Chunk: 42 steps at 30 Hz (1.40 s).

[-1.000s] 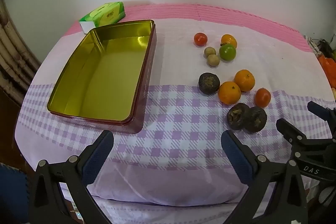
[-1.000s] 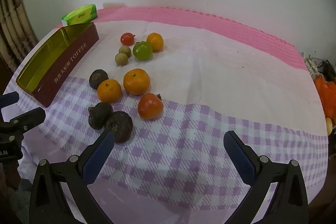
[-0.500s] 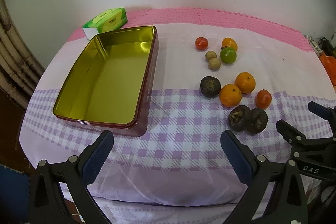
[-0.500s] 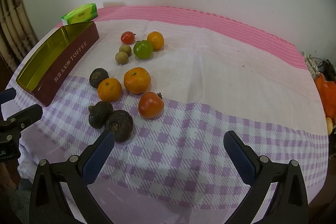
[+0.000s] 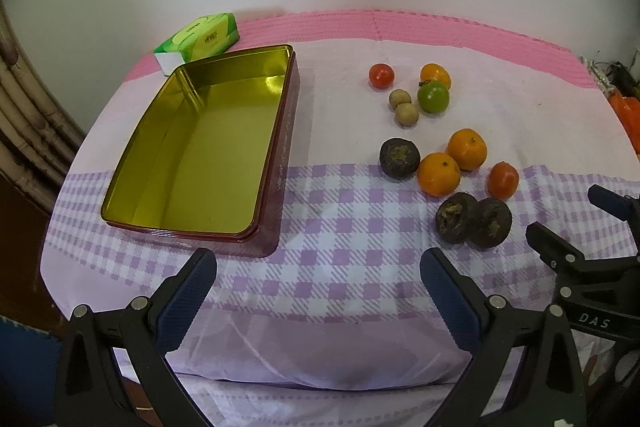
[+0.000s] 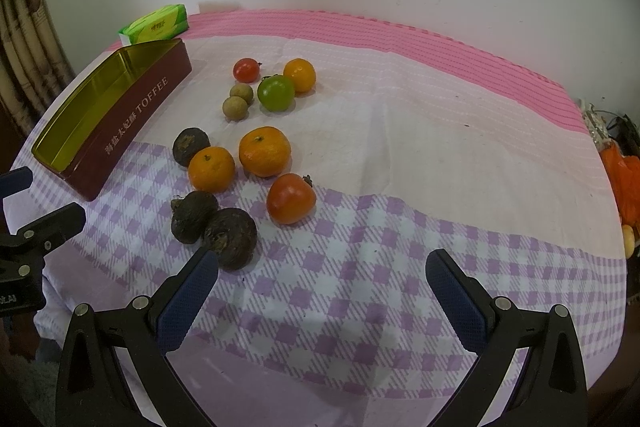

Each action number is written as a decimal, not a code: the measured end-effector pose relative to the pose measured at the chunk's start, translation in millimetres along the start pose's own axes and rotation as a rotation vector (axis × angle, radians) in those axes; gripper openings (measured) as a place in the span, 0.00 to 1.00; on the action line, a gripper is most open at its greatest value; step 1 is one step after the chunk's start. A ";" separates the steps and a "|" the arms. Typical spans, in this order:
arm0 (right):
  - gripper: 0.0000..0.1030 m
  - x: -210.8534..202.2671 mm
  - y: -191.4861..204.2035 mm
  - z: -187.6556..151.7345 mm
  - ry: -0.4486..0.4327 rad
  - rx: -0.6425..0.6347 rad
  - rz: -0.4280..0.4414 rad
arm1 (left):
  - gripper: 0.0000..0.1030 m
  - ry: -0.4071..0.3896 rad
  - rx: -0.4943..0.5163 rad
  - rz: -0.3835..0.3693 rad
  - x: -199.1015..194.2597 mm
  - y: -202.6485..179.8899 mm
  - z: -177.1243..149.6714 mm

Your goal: Organize fruits

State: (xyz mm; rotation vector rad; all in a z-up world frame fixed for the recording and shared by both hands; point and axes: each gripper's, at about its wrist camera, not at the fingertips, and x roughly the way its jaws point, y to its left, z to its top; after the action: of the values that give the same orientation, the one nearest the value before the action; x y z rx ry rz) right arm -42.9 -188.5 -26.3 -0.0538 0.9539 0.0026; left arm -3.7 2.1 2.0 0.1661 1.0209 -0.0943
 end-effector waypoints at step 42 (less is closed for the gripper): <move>1.00 4.7 8.9 -2.5 0.029 -0.017 0.014 | 0.98 0.024 -0.013 0.005 7.2 1.3 -3.2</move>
State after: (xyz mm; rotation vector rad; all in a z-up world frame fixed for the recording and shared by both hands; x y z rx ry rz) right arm -42.5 -179.9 -31.9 -0.0631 0.9834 0.0225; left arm -2.5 4.0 -5.7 0.1587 1.0452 -0.0810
